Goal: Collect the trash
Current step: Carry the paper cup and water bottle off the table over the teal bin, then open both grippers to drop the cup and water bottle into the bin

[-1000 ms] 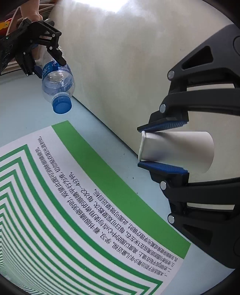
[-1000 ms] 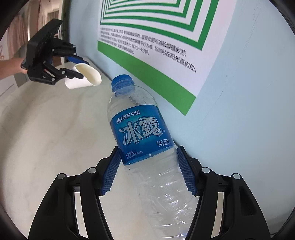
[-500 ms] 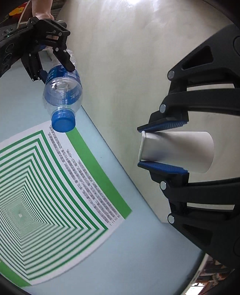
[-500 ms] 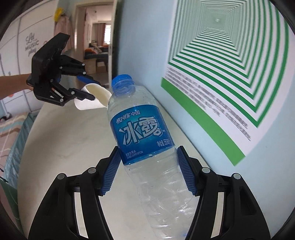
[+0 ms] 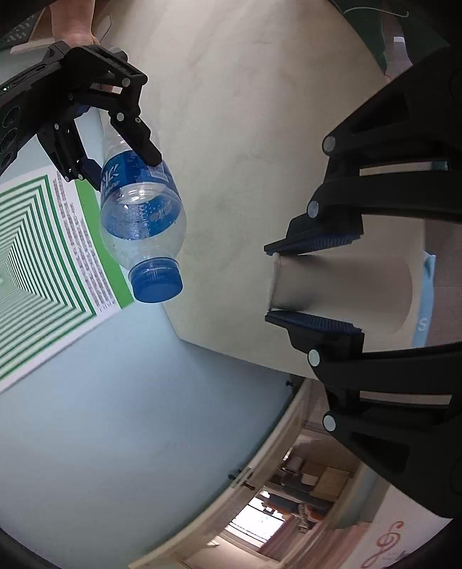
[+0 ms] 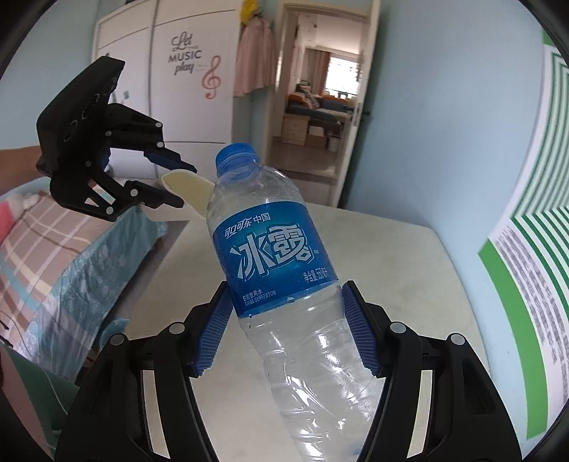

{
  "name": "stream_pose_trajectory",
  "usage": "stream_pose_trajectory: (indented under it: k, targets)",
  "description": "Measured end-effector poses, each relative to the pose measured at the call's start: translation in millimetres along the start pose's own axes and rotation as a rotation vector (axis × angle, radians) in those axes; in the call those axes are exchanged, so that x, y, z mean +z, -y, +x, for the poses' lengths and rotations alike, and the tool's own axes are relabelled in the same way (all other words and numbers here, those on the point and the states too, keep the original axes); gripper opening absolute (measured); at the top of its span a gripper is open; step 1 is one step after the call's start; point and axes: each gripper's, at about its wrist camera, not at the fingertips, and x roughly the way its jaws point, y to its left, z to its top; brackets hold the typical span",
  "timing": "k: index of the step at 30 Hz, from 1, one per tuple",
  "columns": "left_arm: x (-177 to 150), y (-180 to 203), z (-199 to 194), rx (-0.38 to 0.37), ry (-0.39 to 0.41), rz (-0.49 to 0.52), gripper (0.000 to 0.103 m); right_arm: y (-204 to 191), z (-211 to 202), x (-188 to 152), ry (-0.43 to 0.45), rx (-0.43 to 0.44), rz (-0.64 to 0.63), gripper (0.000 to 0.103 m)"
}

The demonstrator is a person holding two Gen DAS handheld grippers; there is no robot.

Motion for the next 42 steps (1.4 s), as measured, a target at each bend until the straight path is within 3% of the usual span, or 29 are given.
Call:
stream_pose_trajectory:
  k: [8,15,21,27,33,37,42]
  targets:
    - [-110,-33,-68,0.115,-0.116,-0.161,0.03,-114,66,53,-0.011,0.173,-0.078,0.064]
    - [-207,-37,-101,0.144,-0.222,-0.305,0.03,-215,111,63,-0.068,0.316,-0.109,0.064]
    - [-288,-18,-104,0.123,-0.331,-0.484,0.03,-290,168,53,-0.188,0.416,-0.104,0.064]
    - [-390,34,-75,0.069,-0.459,-0.684,0.03,-345,256,-2,-0.398,0.495,-0.049,0.064]
    - [-485,98,-15,-0.008,-0.569,-0.843,0.03,-392,361,-97,-0.679,0.531,0.078,0.064]
    - [-536,130,31,-0.055,-0.622,-0.945,0.03,-429,426,-170,-0.89,0.527,0.156,0.064]
    - [-585,157,70,-0.105,-0.667,-1.033,0.032,-465,478,-226,-1.026,0.526,0.199,0.065]
